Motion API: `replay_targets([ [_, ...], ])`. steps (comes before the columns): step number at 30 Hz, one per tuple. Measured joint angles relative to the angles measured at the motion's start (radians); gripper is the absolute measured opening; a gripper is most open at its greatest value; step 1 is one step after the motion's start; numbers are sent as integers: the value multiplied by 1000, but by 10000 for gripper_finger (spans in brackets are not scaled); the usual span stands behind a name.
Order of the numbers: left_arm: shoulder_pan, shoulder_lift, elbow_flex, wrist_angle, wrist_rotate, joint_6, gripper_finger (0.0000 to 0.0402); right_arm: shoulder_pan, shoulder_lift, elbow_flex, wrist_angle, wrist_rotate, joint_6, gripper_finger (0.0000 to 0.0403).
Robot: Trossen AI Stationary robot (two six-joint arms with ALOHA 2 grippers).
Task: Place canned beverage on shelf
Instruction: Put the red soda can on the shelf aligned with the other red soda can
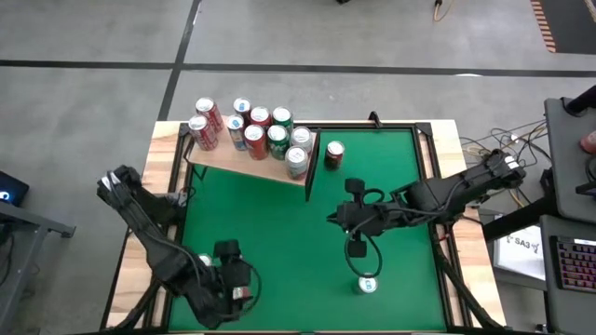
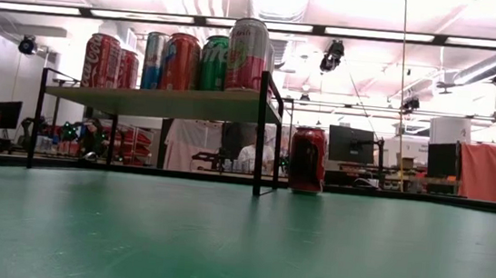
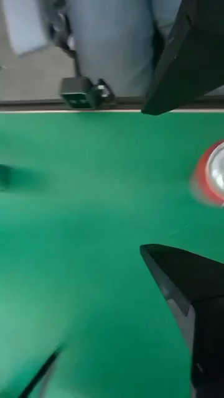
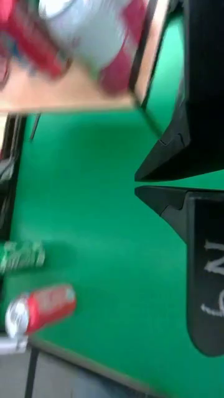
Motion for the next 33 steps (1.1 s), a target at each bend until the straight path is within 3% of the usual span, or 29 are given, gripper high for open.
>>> replay_targets([
  [8, -55, 158, 196, -256, 106, -173, 343, 3, 51, -124, 299, -140, -38, 13],
  [18, -185, 344, 449, -543, 188, -430, 342, 6, 257, -175, 576, -146, -49, 13],
  [26, -273, 493, 561, -591, 192, -590, 333, 18, 444, -109, 752, -146, -106, 13],
  [33, -284, 619, 602, -591, 183, -574, 311, 34, 569, -57, 889, -146, -146, 13],
])
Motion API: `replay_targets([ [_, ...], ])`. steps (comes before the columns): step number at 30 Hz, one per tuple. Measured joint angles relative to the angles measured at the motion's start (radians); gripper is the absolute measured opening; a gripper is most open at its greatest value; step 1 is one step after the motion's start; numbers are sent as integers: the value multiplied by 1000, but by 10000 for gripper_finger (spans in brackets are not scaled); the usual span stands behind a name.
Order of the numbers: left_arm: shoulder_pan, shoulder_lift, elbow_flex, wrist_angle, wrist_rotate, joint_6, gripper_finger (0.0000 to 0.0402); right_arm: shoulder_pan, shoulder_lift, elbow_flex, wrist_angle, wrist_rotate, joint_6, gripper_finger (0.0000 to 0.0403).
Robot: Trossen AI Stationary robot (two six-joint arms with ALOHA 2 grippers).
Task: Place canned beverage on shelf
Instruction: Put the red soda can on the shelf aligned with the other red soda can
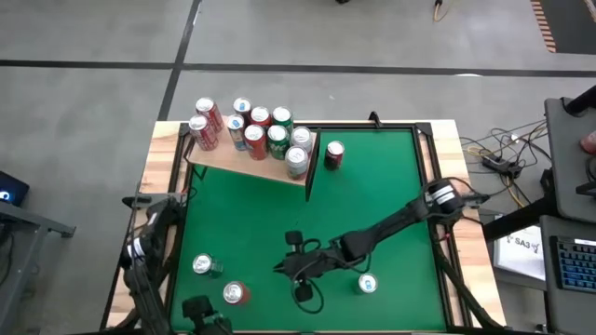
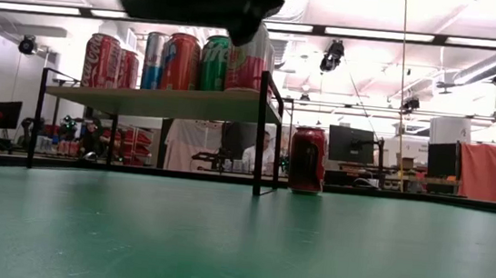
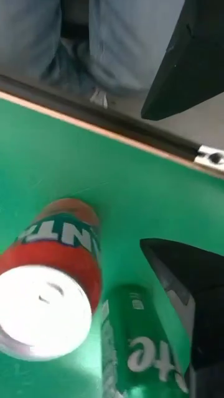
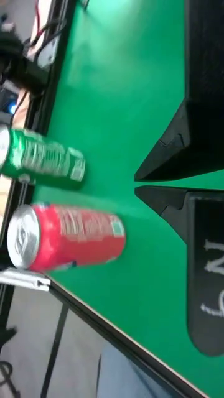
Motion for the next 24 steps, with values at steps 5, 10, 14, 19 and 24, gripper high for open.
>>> replay_targets([
  [5, 2, 40, -32, 1, -88, 46, 308, 13, 71, 47, 47, -1, -41, 13],
  [10, 7, 24, -101, 1, -186, 116, 267, 14, 118, 95, 48, 0, -55, 13],
  [14, 8, -8, -162, 0, -200, 126, 184, 16, 140, 121, 49, -1, -59, 13],
  [19, 3, -40, -220, -1, -196, 91, 70, 16, 161, 142, 58, -1, -69, 15],
  [24, 7, -41, -258, 4, -214, 80, 6, 16, 195, 186, 59, -1, -63, 61],
])
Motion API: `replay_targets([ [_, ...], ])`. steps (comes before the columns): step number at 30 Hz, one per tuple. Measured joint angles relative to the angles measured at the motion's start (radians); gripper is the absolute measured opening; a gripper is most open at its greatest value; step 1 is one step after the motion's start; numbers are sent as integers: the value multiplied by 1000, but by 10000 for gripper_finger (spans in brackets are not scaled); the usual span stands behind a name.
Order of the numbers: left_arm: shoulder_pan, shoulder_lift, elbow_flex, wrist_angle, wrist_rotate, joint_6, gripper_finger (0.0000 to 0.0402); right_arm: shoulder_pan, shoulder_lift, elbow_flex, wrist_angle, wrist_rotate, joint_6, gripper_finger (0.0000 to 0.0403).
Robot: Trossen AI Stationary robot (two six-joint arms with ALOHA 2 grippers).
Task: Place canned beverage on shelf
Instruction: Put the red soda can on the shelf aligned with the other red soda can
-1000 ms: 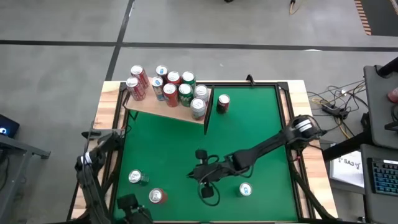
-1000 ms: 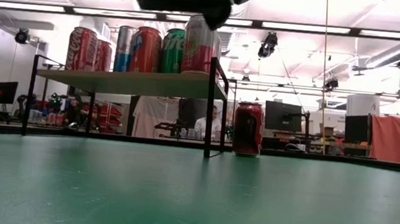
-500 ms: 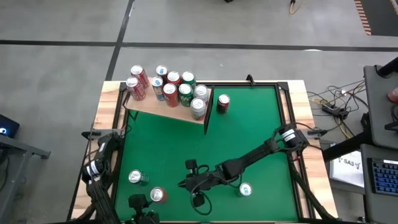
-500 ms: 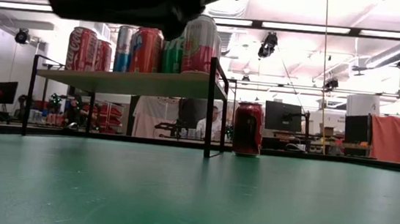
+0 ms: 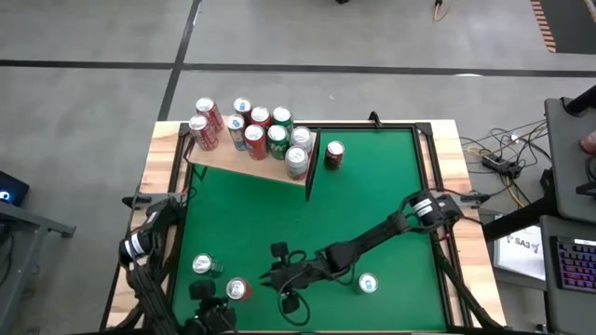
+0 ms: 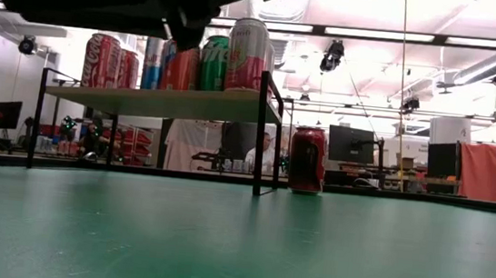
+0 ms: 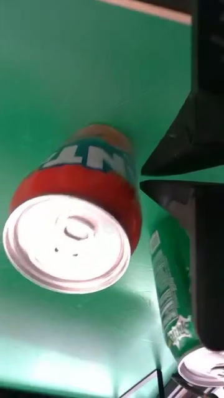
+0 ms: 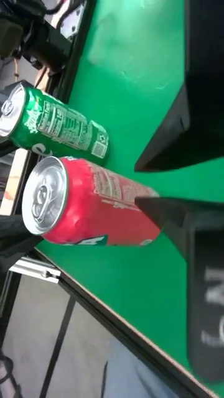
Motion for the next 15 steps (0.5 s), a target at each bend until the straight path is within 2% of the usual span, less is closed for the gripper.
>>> replay_targets([
  [4, 5, 0, -25, 7, -5, -8, 18, 0, 20, 37, -13, -16, 53, 133],
  [8, 6, 0, -30, 16, -28, -28, 11, -2, 20, 50, -27, -26, 107, 203],
  [15, 12, 0, -30, 23, -70, -36, 1, -6, 22, 61, -19, -26, 143, 279],
])
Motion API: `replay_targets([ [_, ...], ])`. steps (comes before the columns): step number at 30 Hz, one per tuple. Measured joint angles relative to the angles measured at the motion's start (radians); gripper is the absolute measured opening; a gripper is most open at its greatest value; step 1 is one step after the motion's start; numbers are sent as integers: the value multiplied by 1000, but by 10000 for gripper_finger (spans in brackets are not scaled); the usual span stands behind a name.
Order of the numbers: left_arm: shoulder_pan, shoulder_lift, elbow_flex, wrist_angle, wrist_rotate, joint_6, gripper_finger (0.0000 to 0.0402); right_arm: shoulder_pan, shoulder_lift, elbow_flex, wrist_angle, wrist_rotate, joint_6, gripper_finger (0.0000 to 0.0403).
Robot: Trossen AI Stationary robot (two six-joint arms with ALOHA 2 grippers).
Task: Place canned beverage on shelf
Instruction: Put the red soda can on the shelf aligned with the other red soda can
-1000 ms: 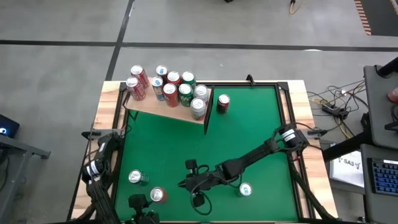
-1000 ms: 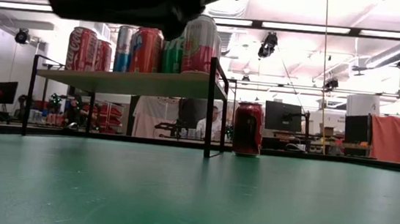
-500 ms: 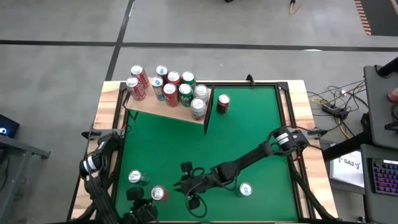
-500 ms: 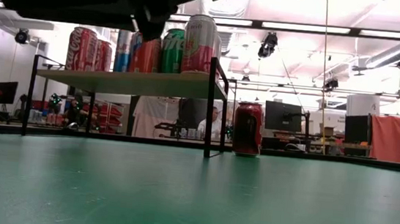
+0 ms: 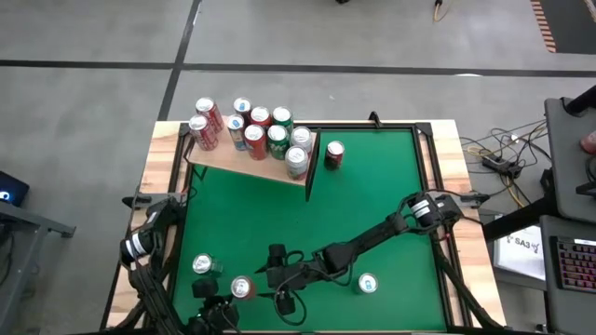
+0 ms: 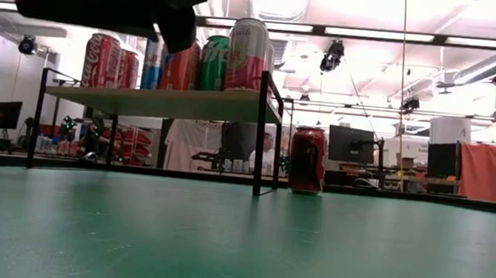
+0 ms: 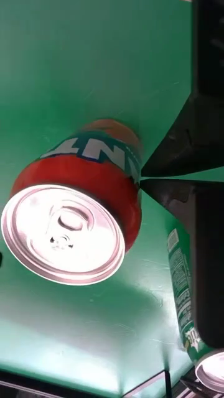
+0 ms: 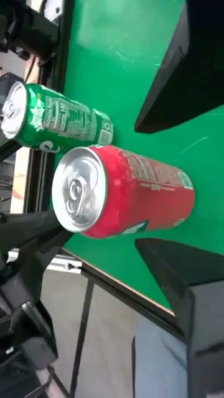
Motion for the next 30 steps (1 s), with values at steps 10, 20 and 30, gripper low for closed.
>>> replay_targets([
  [10, 11, 0, 0, 14, -8, 0, 0, -8, 54, 1, 87, 0, -8, 323],
  [20, 13, 1, 0, 34, -24, 0, 0, -12, 96, 5, 170, -18, -3, 327],
  [30, 17, 1, 1, 75, -53, 0, 0, -15, 129, 14, 257, -66, -14, 327],
])
